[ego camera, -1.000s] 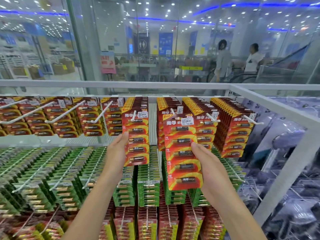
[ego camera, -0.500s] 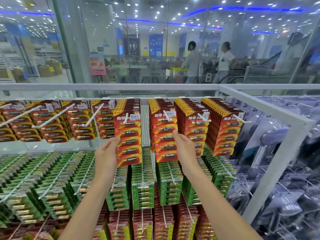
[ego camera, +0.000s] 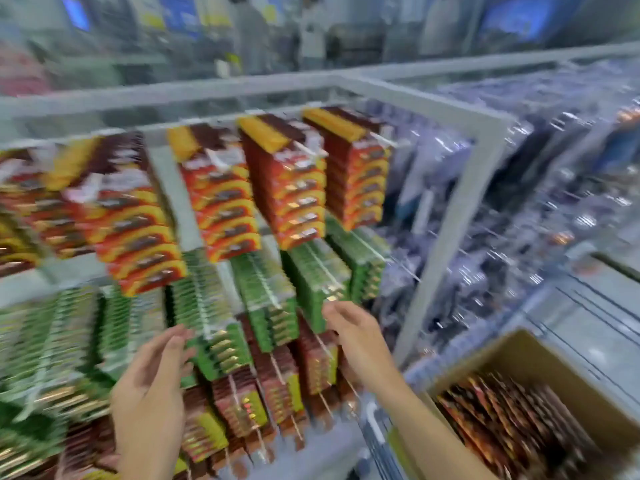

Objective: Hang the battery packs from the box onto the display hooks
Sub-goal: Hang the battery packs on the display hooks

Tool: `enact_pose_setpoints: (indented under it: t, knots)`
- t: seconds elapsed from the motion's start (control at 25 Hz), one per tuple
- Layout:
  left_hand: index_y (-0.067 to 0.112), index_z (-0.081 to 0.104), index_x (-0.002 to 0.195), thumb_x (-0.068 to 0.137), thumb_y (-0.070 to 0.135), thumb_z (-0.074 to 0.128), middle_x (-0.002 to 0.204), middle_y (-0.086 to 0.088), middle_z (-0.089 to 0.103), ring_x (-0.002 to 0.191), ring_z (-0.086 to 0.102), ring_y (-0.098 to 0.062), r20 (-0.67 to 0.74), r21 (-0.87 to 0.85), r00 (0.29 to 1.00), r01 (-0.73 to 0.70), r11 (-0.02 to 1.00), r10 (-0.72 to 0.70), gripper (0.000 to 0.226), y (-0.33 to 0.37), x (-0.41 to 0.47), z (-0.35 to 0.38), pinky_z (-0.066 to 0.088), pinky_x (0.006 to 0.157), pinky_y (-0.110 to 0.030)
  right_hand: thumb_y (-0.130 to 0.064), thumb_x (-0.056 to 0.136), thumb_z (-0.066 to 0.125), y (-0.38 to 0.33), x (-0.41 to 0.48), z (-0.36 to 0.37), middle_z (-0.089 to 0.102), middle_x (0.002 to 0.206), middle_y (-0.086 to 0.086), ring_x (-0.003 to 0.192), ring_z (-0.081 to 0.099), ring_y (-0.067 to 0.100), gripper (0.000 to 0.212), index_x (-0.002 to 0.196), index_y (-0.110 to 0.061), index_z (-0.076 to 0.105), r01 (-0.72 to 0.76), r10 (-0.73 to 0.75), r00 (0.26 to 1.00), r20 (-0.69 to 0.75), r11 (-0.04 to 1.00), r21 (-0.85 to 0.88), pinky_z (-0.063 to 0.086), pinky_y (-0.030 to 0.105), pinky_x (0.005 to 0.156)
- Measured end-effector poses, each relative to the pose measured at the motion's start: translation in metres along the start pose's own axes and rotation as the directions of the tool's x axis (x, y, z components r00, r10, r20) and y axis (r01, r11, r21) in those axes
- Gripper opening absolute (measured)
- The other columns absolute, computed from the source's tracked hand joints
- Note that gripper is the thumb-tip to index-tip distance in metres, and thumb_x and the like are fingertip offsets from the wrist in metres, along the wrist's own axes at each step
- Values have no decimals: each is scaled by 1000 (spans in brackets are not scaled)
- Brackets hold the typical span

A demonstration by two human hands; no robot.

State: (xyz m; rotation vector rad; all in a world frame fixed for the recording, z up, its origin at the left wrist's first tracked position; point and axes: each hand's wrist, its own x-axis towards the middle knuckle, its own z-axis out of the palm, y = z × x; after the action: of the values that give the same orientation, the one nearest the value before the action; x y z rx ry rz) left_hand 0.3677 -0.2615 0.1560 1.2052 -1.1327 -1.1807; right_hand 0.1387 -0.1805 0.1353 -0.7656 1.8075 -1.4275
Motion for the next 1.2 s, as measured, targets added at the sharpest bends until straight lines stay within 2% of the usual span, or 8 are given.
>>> enact_pose_setpoints:
  t: [0.08, 0.28, 0.44, 0.52, 0.72, 1.0, 1.12, 1.2]
  knots:
    - [19, 73, 105, 106, 19, 58, 110, -7, 76, 104, 72, -27, 136, 45, 988, 61, 997, -67, 15, -30, -24, 28, 58, 85, -31, -33, 101, 63, 40, -19, -36, 73, 93, -13, 84, 64, -10, 14, 99, -24, 74, -103, 104, 990, -93, 995, 11, 45, 17, 80]
    - [26, 77, 101, 105, 26, 60, 105, 4, 79, 101, 75, -21, 455, 221, 855, 162, 962, -248, 18, -95, -106, 114, 56, 97, -44, -29, 103, 59, 131, -76, -143, 67, 82, -11, 80, 61, 7, 19, 93, -18, 71, -351, 340, 896, -285, 936, 12, 42, 9, 67]
    - [36, 79, 87, 104, 25, 60, 99, 5, 79, 95, 74, -20, 584, 362, 703, 222, 905, -406, 29, -144, -178, 186, 57, 90, -40, -42, 96, 63, 197, -106, -222, 71, 93, -5, 92, 65, 18, 25, 101, -18, 70, -516, 516, 769, -376, 850, 111, 47, 30, 81]
    - [33, 79, 92, 104, 23, 59, 97, 7, 80, 94, 76, -22, 615, 412, 634, 249, 876, -469, 25, -162, -208, 219, 58, 87, -39, -45, 90, 66, 238, -117, -257, 69, 90, -4, 93, 64, 20, 31, 99, -15, 70, -557, 572, 721, -391, 814, 163, 47, 34, 84]
    - [18, 76, 100, 105, 15, 58, 93, -2, 81, 92, 77, -27, 609, 506, 536, 306, 806, -585, 19, -209, -274, 328, 61, 85, -37, -31, 99, 65, 258, -124, -335, 71, 100, -5, 100, 65, 18, 9, 99, -23, 69, -614, 651, 638, -412, 752, 237, 47, 34, 89]
    - [6, 69, 115, 104, 20, 61, 98, -5, 75, 89, 74, -22, 547, 620, 370, 424, 660, -751, 19, -291, -338, 512, 61, 77, -28, -33, 103, 59, 274, -117, -412, 65, 114, -12, 106, 61, 5, 12, 113, -28, 64, -638, 681, 616, -396, 726, 257, 44, 24, 83]
    - [8, 68, 92, 100, 23, 69, 92, -7, 71, 90, 73, -28, 455, 703, 334, 435, 563, -826, 17, -346, -357, 570, 63, 82, -40, -32, 102, 60, 274, -119, -426, 67, 110, -13, 101, 61, 0, 10, 109, -30, 67, -631, 686, 607, -402, 723, 281, 45, 18, 78]
    - [10, 69, 81, 88, 34, 76, 93, -11, 74, 94, 74, -35, 389, 760, 373, 387, 522, -842, 26, -397, -363, 596, 61, 92, -50, -30, 100, 64, 277, -121, -430, 71, 105, -11, 97, 66, 4, 7, 103, -31, 70, -618, 698, 591, -404, 714, 329, 48, 21, 80]
